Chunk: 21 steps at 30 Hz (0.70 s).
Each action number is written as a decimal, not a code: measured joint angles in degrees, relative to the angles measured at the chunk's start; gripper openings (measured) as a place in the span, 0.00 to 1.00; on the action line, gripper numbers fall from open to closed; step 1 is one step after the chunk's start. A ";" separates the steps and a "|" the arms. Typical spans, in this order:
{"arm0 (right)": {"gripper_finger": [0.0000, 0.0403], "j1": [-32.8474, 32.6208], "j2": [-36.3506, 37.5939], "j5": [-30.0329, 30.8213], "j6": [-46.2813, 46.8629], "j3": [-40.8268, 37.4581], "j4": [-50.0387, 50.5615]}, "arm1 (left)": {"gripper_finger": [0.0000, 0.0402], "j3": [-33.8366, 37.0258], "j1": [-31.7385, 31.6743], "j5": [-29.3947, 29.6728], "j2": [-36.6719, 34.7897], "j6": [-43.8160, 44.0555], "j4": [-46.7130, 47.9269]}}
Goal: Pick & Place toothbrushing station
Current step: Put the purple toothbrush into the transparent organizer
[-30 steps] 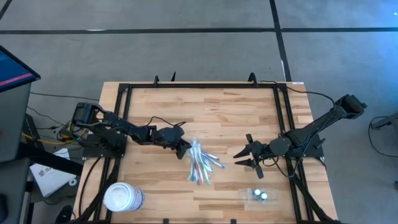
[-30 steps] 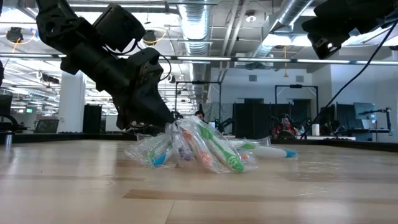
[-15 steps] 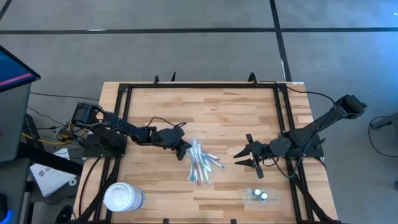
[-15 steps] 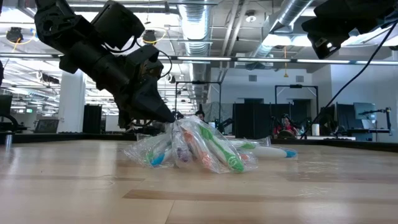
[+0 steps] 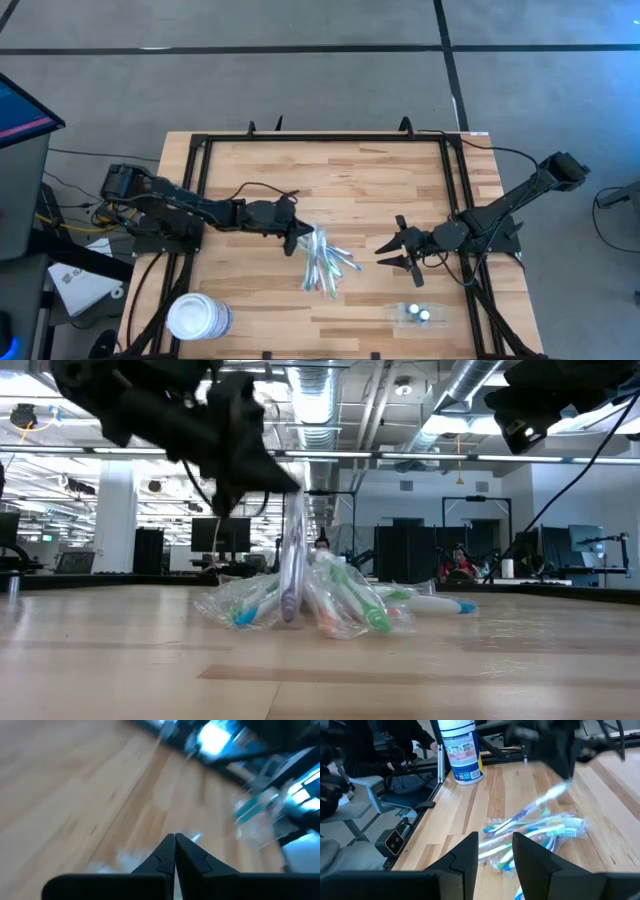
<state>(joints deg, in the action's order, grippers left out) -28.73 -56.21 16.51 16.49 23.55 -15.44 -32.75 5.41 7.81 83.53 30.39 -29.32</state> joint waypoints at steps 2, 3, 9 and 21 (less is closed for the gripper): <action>0.28 0.00 0.00 0.02 0.00 0.00 -0.06 | 0.00 -0.11 0.88 1.23 -2.41 -1.56 -0.32; 0.28 0.00 0.00 0.02 0.00 0.00 -0.33 | 0.00 -0.07 1.40 1.86 -3.46 -2.13 -0.46; 0.28 0.00 -0.04 0.02 -0.63 0.00 -2.53 | 0.00 -0.31 3.88 4.33 -6.30 -5.34 -3.17; 0.28 1.28 -0.07 0.04 -1.70 0.00 -4.55 | 0.00 -7.82 4.42 4.37 -6.01 -12.71 -3.82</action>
<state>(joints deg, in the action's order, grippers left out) -27.45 -56.27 16.56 14.79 23.55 -19.99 -40.58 9.83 12.19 77.52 17.68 -33.14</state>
